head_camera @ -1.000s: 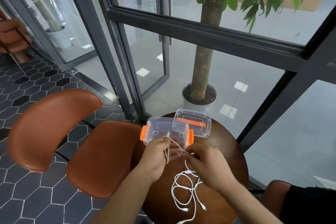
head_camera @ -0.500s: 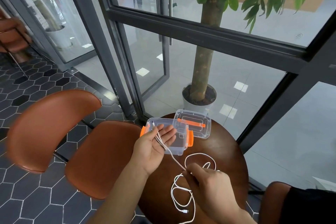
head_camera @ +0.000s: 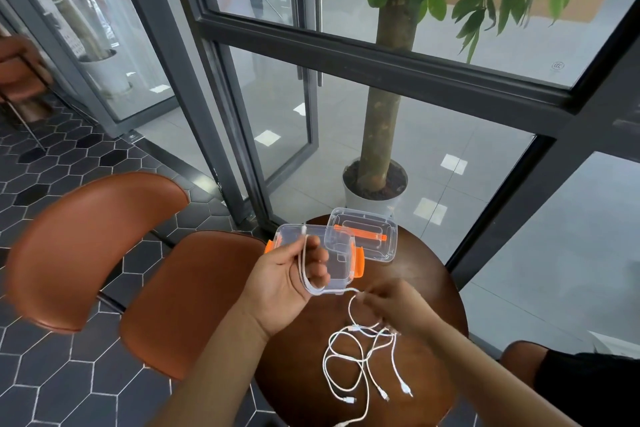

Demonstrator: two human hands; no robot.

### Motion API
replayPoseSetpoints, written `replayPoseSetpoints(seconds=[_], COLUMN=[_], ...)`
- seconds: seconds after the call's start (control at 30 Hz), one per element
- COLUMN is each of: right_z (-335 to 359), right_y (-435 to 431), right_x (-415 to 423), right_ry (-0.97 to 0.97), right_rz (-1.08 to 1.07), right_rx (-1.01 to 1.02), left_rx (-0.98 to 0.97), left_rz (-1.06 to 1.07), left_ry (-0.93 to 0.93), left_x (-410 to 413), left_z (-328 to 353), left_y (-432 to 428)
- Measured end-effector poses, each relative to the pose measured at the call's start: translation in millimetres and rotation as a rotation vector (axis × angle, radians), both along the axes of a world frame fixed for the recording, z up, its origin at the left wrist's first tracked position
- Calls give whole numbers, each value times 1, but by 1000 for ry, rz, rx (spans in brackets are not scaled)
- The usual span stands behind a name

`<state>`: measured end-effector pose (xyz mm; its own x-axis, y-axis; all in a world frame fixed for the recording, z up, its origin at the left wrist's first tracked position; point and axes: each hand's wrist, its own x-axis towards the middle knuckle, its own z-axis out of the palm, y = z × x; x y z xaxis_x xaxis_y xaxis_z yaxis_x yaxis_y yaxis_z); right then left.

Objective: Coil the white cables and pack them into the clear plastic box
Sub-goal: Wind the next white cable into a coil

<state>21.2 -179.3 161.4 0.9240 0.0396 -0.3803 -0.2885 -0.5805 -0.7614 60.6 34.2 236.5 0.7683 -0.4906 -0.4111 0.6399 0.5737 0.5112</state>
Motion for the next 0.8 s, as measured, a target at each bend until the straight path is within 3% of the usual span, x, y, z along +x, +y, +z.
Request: replayPoseSetpoints(seconds=[0.2,0.27,0.4,0.53,0.8], right_z=[39,55,78,82,78], right_y=[-1,3,14,19,19], right_x=[29,35,35,25,10], right_ry=[21,11,-44,-122,-35], right_rz=[-40,-35,32,-14,-281], right_rx=[310,387,321,220,562], left_rx=[255,346,459,513,492], left_rz=[-521,-581,-573,-405,-309], left_ry=[-256,-282,-297,-334,-354], left_x=[-13,-14,-17,-19,-24], left_z=[-5,-8,-13,-19,-24], left_y=[5,5,2,-2,-14])
